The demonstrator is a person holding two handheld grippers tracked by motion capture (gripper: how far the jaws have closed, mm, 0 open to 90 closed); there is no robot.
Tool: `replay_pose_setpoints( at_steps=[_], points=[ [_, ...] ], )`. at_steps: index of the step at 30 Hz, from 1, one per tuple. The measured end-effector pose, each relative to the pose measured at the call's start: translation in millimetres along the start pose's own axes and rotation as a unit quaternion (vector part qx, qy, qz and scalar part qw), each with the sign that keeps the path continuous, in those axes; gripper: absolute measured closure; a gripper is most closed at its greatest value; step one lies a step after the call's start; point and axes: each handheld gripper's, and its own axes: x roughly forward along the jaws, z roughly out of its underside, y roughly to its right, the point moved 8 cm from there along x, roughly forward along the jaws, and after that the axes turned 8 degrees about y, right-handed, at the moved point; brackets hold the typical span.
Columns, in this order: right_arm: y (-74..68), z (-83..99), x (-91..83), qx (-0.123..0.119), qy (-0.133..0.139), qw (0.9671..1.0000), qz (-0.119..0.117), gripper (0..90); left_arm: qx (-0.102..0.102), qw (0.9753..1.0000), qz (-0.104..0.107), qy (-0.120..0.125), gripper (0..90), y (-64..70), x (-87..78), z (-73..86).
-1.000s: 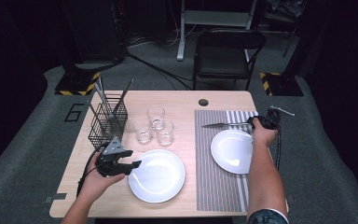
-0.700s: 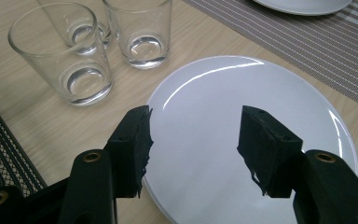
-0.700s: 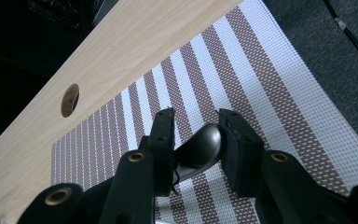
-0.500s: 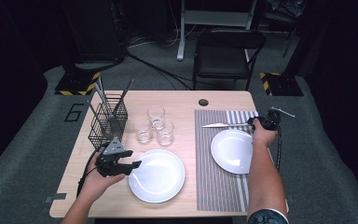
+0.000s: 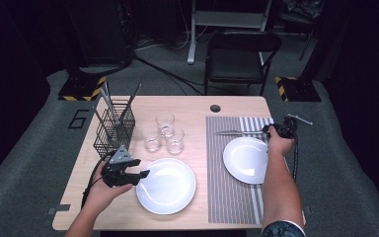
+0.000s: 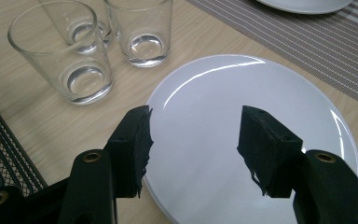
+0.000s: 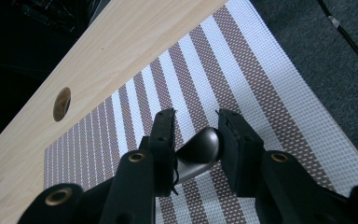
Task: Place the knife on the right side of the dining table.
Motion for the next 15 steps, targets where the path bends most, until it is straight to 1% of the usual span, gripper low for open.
replay_pose_setpoints(
  at_steps=[3, 6, 7, 15],
  points=[
    [1.2, 0.2, 1.4, -0.003, 0.001, 1.0, 0.003, 67.0, -0.002, 1.0, 0.003, -0.003, 43.5, 0.6, 0.2, 0.6],
    [1.2, 0.4, 2.1, 0.002, 0.001, 1.0, 0.005, 66.9, -0.002, 1.0, 0.003, -0.006, 43.5, 0.4, 0.4, 1.2],
    [1.8, 0.7, 2.3, 0.001, -0.001, 1.0, 0.006, 66.9, -0.002, 1.0, 0.003, -0.006, 43.5, 0.3, 0.5, 1.4],
    [4.0, 2.0, 3.3, -0.003, 0.0, 0.9999, 0.011, 66.7, -0.002, 1.0, 0.003, -0.005, 43.5, 0.5, 0.3, 1.1]
  ],
)
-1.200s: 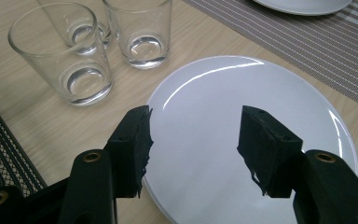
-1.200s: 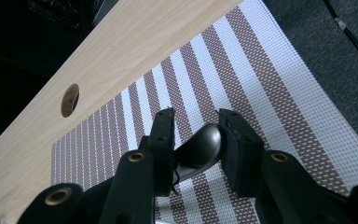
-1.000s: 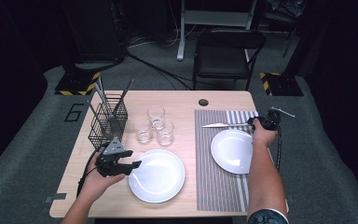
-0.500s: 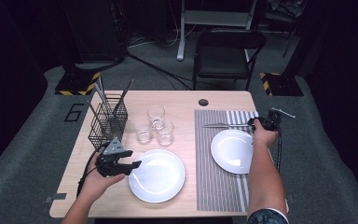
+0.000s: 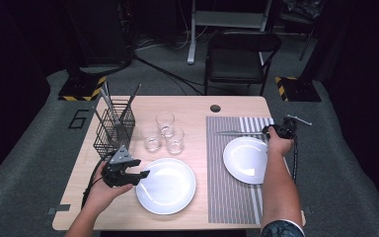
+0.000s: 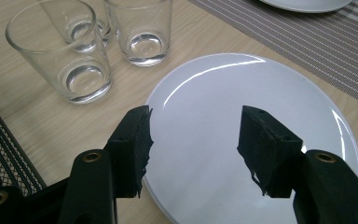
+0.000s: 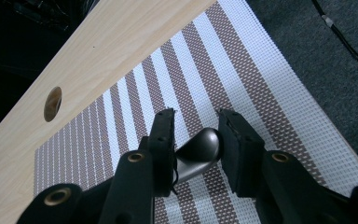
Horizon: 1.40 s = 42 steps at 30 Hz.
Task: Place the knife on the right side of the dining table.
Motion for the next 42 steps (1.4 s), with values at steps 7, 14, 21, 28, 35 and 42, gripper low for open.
replay_pose_setpoints(
  at_steps=[7, 14, 21, 28, 35, 42],
  points=[
    [1.6, -0.1, 0.4, -0.001, 0.001, 1.0, 0.004, 65.9, 0.001, 1.0, -0.001, 0.002, 43.6, -0.1, 0.2, -0.2],
    [3.3, -0.2, 1.0, -0.001, 0.002, 1.0, 0.009, 65.6, 0.0, 1.0, 0.0, -0.002, 43.6, 0.2, 0.9, 1.0],
    [7.5, -3.3, -0.9, -0.004, 0.013, 0.9999, 0.009, 65.3, 0.003, 1.0, 0.0, -0.002, 43.6, 0.2, 2.1, 1.2],
    [9.8, -5.4, -3.1, -0.004, 0.018, 0.9997, 0.015, 65.1, 0.002, 1.0, 0.0, -0.003, 43.6, 0.3, 2.3, 1.2],
    [5.2, -5.4, -7.0, -0.013, 0.016, 0.9997, 0.01, 64.8, 0.001, 1.0, -0.001, -0.003, 43.6, -0.4, 2.1, 1.7],
    [-0.5, -9.9, -17.4, -0.046, 0.021, 0.9987, 0.005, 64.0, -0.002, 1.0, -0.002, 0.001, 43.6, -3.0, 0.0, 0.7]
  ],
)
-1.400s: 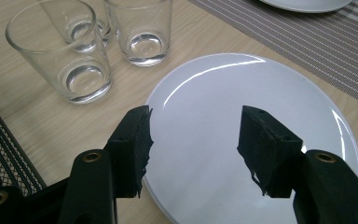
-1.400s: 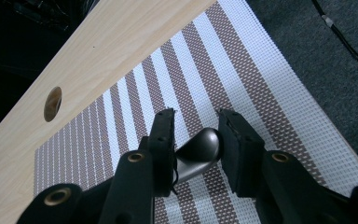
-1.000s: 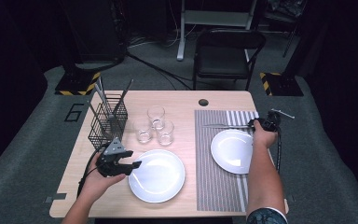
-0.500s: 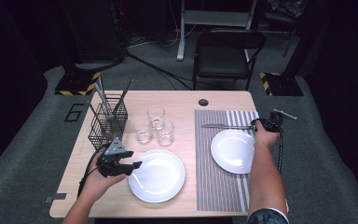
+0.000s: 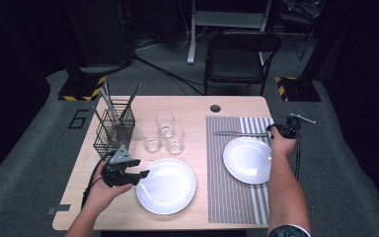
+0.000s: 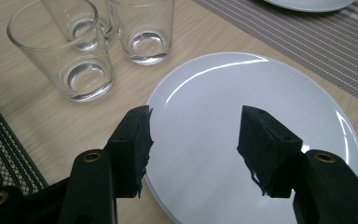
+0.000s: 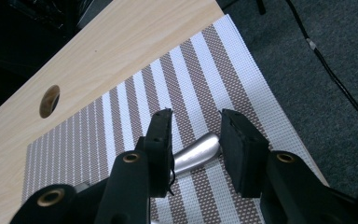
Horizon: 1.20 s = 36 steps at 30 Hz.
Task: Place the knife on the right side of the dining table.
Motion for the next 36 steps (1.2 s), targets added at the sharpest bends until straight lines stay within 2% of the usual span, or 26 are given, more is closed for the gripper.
replay_pose_setpoints(
  at_steps=[3, 6, 13, 20, 24, 29, 36],
  points=[
    [-2.6, -1.7, -5.2, 0.002, -0.001, 1.0, -0.004, 63.9, -0.004, 1.0, 0.0, 0.003, 43.6, -1.2, -0.5, -1.3],
    [-5.8, -2.3, -11.8, -0.006, 0.002, 1.0, -0.006, 64.0, -0.005, 1.0, 0.002, 0.007, 43.6, -2.7, -0.1, -3.0],
    [-17.6, -4.9, -30.6, -0.022, 0.009, 0.9994, -0.027, 64.2, -0.017, 0.9997, 0.002, 0.017, 43.6, -7.3, 2.6, -8.2],
    [-26.0, -4.5, -49.9, -0.038, 0.01, 0.9985, -0.037, 64.3, -0.025, 0.9996, 0.004, 0.015, 43.6, -10.0, 5.5, -11.6],
    [-32.6, -2.7, -61.2, -0.053, 0.011, 0.9973, -0.049, 64.5, -0.029, 0.9995, 0.005, 0.015, 43.6, -11.0, 7.3, -12.6],
    [-43.6, -2.1, -74.1, -0.054, 0.016, 0.9957, -0.074, 65.4, -0.03, 0.9994, 0.004, 0.018, 43.6, -12.6, 8.7, -15.1],
    [-54.5, 3.6, -90.2, -0.083, 0.017, 0.9932, -0.079, 66.4, -0.033, 0.9992, 0.004, 0.024, 43.5, -14.4, 8.9, -17.5]
  ],
)
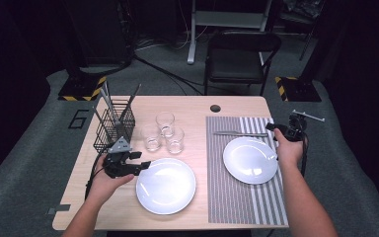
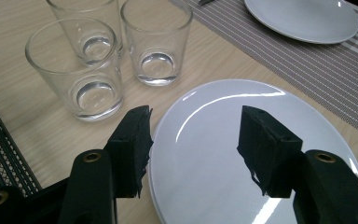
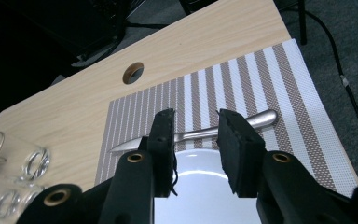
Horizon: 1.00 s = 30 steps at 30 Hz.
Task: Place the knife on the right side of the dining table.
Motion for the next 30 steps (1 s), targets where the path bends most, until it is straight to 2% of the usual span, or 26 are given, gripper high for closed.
replay_pose_setpoints(
  at_steps=[1, 6, 14, 19, 22, 27, 30],
  points=[
    [-2.6, 1.0, -3.0, -0.011, 0.001, 0.9999, -0.003, 66.3, 0.002, 1.0, -0.001, -0.001, 43.6, -0.6, -0.3, -0.4],
    [-16.9, 9.1, -12.2, -0.026, 0.004, 0.9992, -0.03, 66.1, 0.0, 1.0, 0.0, -0.001, 43.6, -1.5, -0.1, -1.9],
    [-39.8, 24.9, -19.6, -0.048, -0.005, 0.997, -0.061, 65.4, 0.002, 1.0, -0.003, -0.001, 43.5, -2.7, 1.9, -3.2],
    [-53.7, 31.9, -25.7, -0.054, -0.006, 0.9955, -0.077, 64.3, -0.003, 1.0, -0.004, 0.003, 44.0, -3.6, 2.1, -3.5],
    [-60.8, 35.4, -28.3, -0.07, -0.005, 0.9941, -0.083, 63.7, -0.005, 1.0, 0.002, 0.0, 46.2, -3.0, 1.1, -3.8],
    [-70.2, 42.3, -30.8, -0.081, -0.006, 0.9919, -0.097, 61.9, -0.001, 1.0, -0.003, 0.002, 46.5, -3.5, -1.8, -5.4],
    [-78.7, 49.7, -33.8, -0.094, -0.006, 0.9892, -0.112, 60.7, -0.005, 1.0, -0.006, 0.003, 46.4, -4.6, -3.2, -5.1]
  ],
)
